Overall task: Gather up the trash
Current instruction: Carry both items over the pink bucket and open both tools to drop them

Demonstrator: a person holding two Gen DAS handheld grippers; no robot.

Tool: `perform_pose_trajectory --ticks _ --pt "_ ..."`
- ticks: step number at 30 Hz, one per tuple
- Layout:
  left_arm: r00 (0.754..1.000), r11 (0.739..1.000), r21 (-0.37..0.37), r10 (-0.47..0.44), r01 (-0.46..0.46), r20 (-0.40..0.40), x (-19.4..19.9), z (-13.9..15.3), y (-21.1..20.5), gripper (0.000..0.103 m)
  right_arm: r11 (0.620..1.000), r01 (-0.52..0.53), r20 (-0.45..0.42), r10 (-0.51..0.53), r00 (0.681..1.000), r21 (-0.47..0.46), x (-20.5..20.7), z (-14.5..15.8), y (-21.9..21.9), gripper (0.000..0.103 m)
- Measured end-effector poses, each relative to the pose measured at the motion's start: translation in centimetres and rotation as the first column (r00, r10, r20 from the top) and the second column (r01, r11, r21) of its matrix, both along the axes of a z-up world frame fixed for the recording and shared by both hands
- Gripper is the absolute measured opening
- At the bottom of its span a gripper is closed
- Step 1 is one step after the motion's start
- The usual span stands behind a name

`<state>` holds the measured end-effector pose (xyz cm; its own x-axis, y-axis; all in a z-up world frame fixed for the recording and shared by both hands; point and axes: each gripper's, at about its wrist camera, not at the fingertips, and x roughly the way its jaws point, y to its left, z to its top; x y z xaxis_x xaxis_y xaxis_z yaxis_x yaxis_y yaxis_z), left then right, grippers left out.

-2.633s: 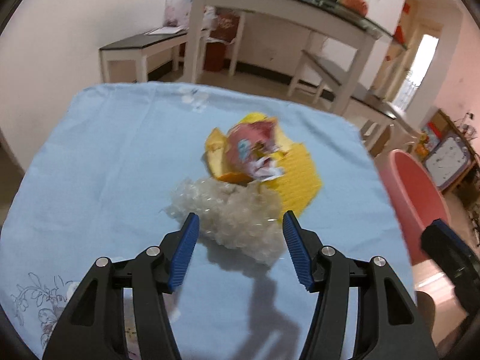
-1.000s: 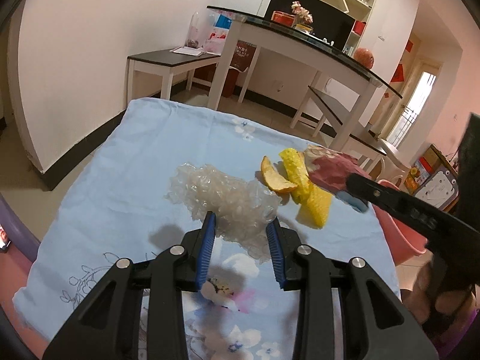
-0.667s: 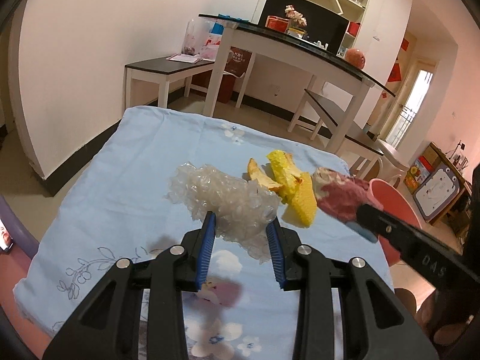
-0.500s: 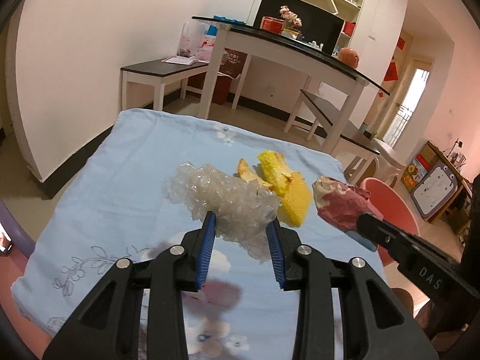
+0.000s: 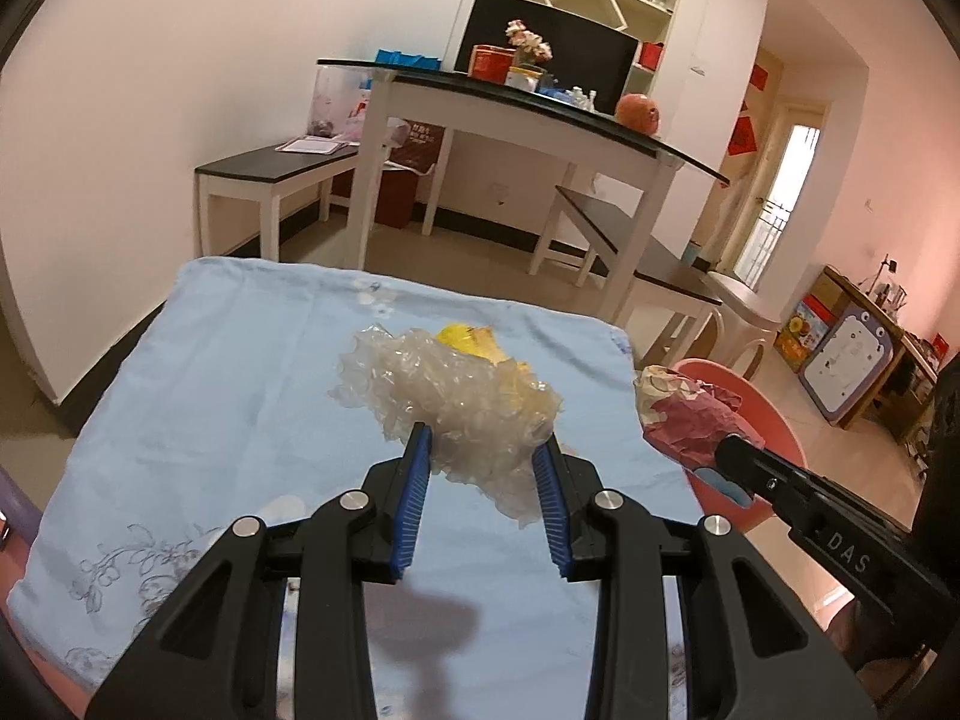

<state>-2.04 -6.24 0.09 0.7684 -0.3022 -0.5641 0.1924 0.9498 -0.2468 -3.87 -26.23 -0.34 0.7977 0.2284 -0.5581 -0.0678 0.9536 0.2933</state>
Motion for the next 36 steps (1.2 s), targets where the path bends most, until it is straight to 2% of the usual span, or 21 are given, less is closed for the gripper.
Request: perform_pose_trajectory --ticks 6,10,17,26,36 --pt "0.997 0.998 -0.013 -0.067 0.068 0.032 0.6 0.7 -2.4 0.034 0.996 0.088 0.033 -0.088 0.996 -0.014 -0.4 0.7 -3.2 0.006" --pt "0.989 0.990 -0.018 -0.139 0.140 0.041 1.1 0.9 -5.1 0.034 0.985 0.175 0.046 -0.175 0.984 -0.009 -1.0 1.1 -6.9 0.006" --pt "0.955 0.955 -0.051 -0.288 0.292 0.072 1.7 1.1 -11.0 0.034 0.953 0.303 0.042 -0.302 0.952 -0.021 -1.7 0.6 -12.7 0.006" --pt "0.901 0.899 -0.069 -0.430 0.433 0.052 3.2 0.0 -18.3 0.034 0.938 0.344 0.010 -0.344 0.939 -0.035 -2.1 -1.4 -16.4 0.006" --pt "0.882 0.882 -0.023 -0.471 0.471 -0.021 4.7 -2.9 -22.7 0.035 0.932 0.360 -0.046 -0.362 0.931 -0.043 -0.8 -3.6 -18.3 0.006"
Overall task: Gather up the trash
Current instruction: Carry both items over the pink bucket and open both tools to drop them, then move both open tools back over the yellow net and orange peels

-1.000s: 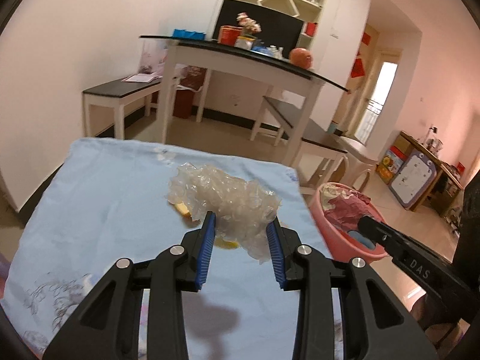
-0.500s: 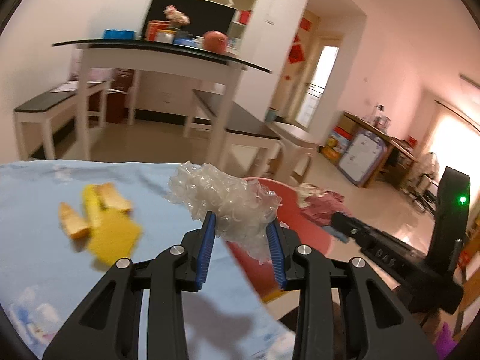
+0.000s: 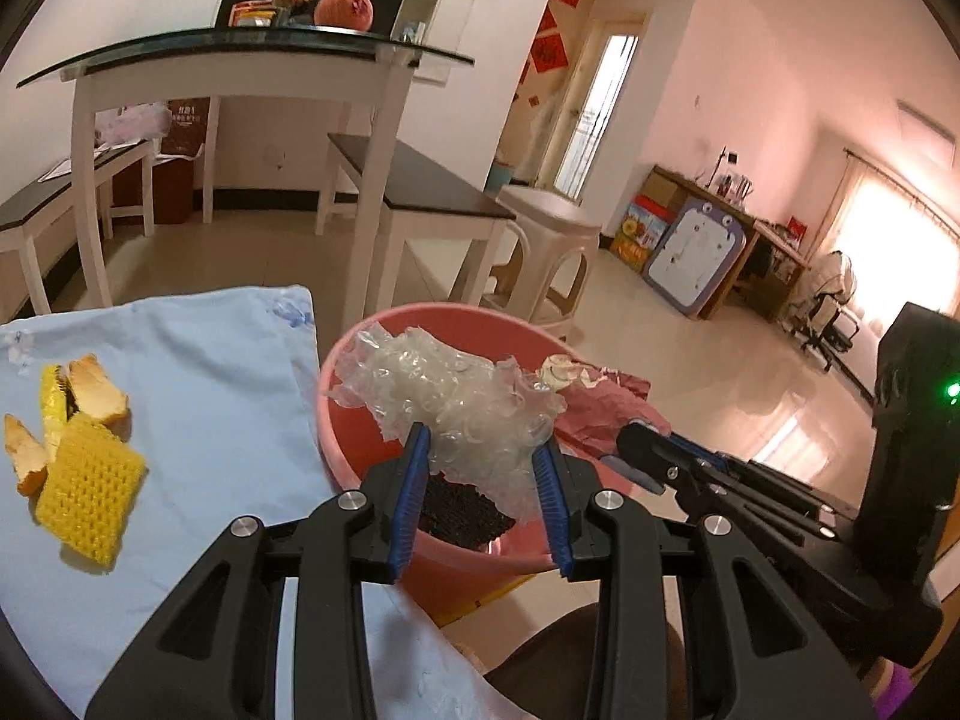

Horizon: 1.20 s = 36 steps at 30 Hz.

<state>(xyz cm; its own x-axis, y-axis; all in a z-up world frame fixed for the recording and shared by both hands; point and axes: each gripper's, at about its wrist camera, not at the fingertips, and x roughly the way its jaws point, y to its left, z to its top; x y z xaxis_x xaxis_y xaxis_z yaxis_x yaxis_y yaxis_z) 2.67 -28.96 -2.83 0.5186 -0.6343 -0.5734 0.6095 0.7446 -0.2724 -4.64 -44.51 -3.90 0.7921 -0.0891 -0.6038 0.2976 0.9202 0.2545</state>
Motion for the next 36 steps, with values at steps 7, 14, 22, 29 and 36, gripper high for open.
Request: perform_pose_trajectory --ticks 7,14,22,29,36 --pt "1.000 0.998 0.065 0.002 0.000 -0.019 1.0 -1.6 -1.0 0.036 1.000 0.006 -0.033 -0.006 0.999 0.017 1.5 -1.0 -0.4 0.008" --pt "0.997 0.992 0.127 0.015 -0.005 -0.077 1.9 -2.9 -1.5 0.045 1.000 0.015 -0.059 -0.014 0.998 0.021 2.8 -1.6 -0.8 0.018" --pt "0.998 0.994 0.110 0.019 -0.013 -0.054 1.7 -2.6 -0.9 0.053 0.999 0.032 -0.044 -0.030 0.999 0.043 2.1 -1.5 -1.4 0.039" --pt "1.000 0.993 0.115 0.026 -0.024 -0.016 0.5 -1.3 0.0 0.053 0.999 0.014 -0.009 -0.014 1.000 0.036 0.9 -0.2 -0.3 0.048" --pt "0.999 0.995 0.091 0.050 -0.049 -0.010 -0.9 0.1 2.3 0.053 1.000 -0.009 0.021 0.009 1.000 0.010 -0.8 1.5 1.9 0.056"
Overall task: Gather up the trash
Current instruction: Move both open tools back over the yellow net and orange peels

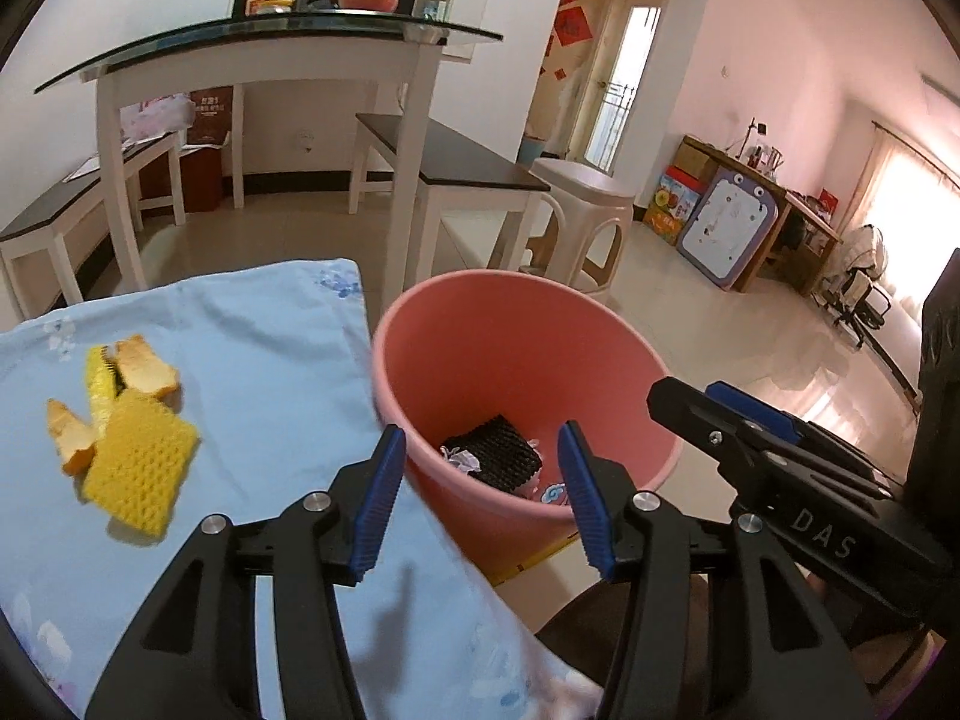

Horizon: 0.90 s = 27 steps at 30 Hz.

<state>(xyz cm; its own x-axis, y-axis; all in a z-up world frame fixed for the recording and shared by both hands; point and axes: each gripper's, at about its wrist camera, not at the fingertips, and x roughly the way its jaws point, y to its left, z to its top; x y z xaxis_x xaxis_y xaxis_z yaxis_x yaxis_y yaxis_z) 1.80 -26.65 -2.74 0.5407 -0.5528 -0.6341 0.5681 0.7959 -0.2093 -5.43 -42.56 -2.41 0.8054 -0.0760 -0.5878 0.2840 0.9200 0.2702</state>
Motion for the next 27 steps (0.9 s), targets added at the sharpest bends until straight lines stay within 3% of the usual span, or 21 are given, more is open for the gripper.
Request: perform_pose_trajectory --ticks 16,27 --pt "0.995 0.996 -0.022 0.093 -0.092 0.047 -3.1 2.9 6.0 0.053 0.996 -0.072 0.015 0.073 0.997 -0.057 -2.7 2.3 5.8 0.060" --pt "0.978 0.979 -0.009 0.202 -0.202 0.051 -3.0 1.8 10.8 0.053 0.988 -0.140 -0.004 0.140 0.990 -0.064 -1.2 1.9 10.0 0.061"
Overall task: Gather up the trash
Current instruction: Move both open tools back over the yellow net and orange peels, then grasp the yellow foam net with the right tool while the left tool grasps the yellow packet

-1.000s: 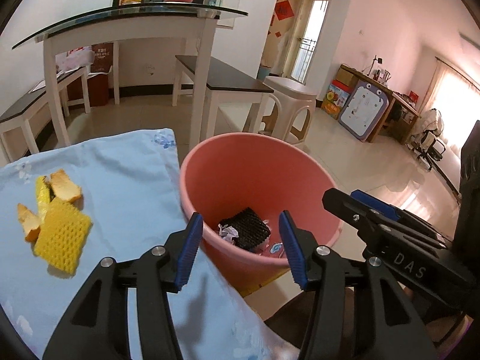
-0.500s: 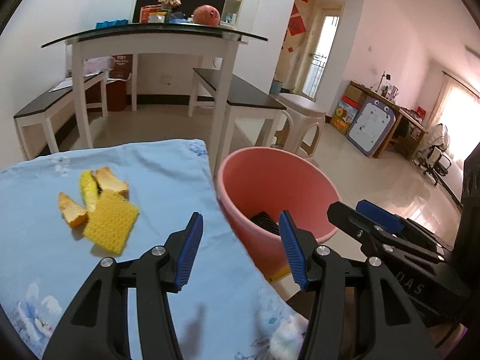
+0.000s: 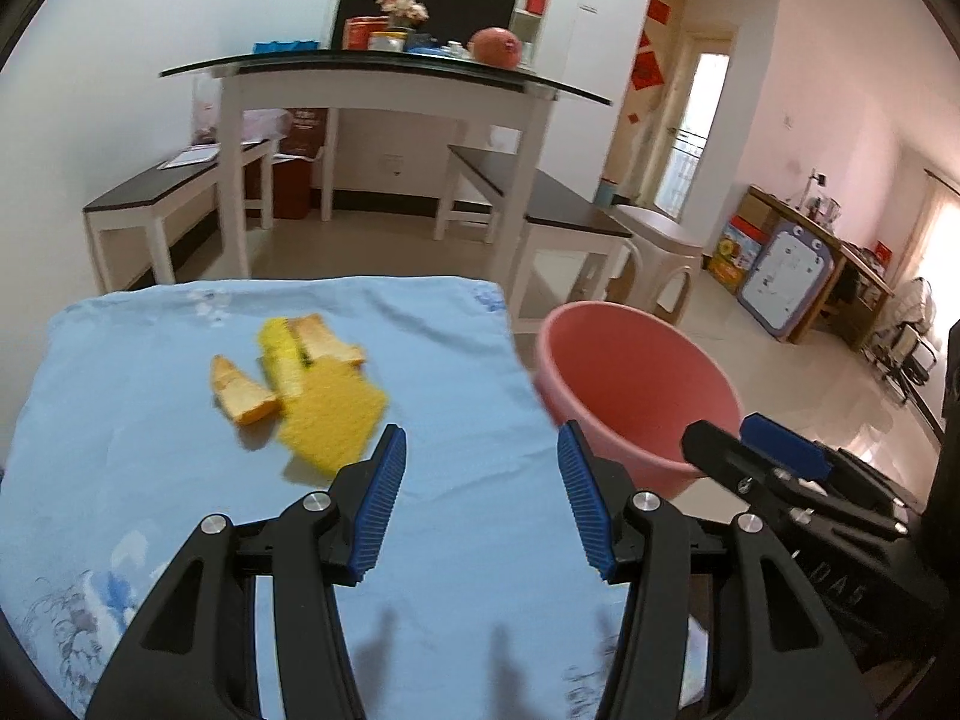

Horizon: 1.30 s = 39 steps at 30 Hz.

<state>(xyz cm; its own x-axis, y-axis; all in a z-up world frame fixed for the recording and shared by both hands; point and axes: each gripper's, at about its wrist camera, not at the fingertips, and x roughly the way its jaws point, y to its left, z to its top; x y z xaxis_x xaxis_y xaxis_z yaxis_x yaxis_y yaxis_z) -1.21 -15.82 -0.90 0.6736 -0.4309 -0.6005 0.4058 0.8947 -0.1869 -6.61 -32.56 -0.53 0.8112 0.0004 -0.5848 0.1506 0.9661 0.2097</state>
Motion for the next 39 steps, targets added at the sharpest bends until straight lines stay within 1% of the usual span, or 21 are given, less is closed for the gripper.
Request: perform_pose_trajectory --ticks 7,13,17,21,27,30,32,33,35,36,37,39 --pt "0.995 0.995 0.001 0.099 -0.099 -0.006 0.5 -1.2 5.5 0.053 0.996 -0.084 0.002 0.084 0.996 0.013 2.3 -0.7 4.3 0.061" --pt "0.983 0.983 -0.003 0.184 -0.184 0.005 1.1 -1.5 9.9 0.053 0.985 -0.168 -0.034 0.169 0.985 0.027 5.7 -1.9 8.5 0.061" --pt "0.974 0.974 -0.016 0.228 -0.228 -0.002 1.5 -1.7 12.2 0.053 0.978 -0.204 -0.057 0.206 0.977 0.048 8.0 -2.8 10.8 0.061" --pt "0.967 0.967 -0.018 0.255 -0.255 -0.012 1.9 -2.0 13.9 0.053 0.974 -0.223 -0.090 0.227 0.970 0.050 10.6 -4.1 13.1 0.061" --pt "0.960 0.960 -0.022 0.277 -0.278 -0.039 3.0 -2.7 15.3 0.053 0.980 -0.200 -0.148 0.201 0.968 0.018 13.8 -6.0 14.8 0.061" --pt "0.959 0.960 -0.021 0.278 -0.280 -0.050 3.6 -3.0 15.4 0.053 0.983 -0.182 -0.176 0.182 0.967 0.019 15.2 -7.1 14.9 0.054" --pt "0.959 0.960 -0.022 0.277 -0.279 -0.057 3.8 -3.2 15.4 0.053 0.984 -0.173 -0.197 0.176 0.965 0.030 15.8 -7.8 14.7 0.045" --pt "0.960 0.961 -0.023 0.274 -0.276 -0.063 4.0 -3.3 15.3 0.053 0.985 -0.170 -0.212 0.174 0.962 0.037 16.2 -8.3 14.6 0.042" --pt "0.960 0.962 -0.023 0.270 -0.272 -0.073 4.4 -3.5 15.3 0.053 0.984 -0.169 -0.231 0.176 0.957 0.047 16.4 -8.9 14.3 0.025" --pt "0.960 0.962 -0.024 0.268 -0.271 -0.077 4.6 -3.5 15.2 0.053 0.985 -0.167 -0.227 0.172 0.959 0.043 16.3 -8.9 14.1 0.020" --pt "0.960 0.963 -0.027 0.266 -0.269 -0.083 4.7 -3.6 15.2 0.053 0.984 -0.169 -0.226 0.176 0.958 0.048 16.1 -8.9 13.8 0.009" --pt "0.961 0.964 -0.034 0.259 -0.263 -0.095 5.2 -3.7 14.9 0.053 0.983 -0.168 -0.226 0.181 0.957 0.074 15.8 -8.7 12.9 0.008"
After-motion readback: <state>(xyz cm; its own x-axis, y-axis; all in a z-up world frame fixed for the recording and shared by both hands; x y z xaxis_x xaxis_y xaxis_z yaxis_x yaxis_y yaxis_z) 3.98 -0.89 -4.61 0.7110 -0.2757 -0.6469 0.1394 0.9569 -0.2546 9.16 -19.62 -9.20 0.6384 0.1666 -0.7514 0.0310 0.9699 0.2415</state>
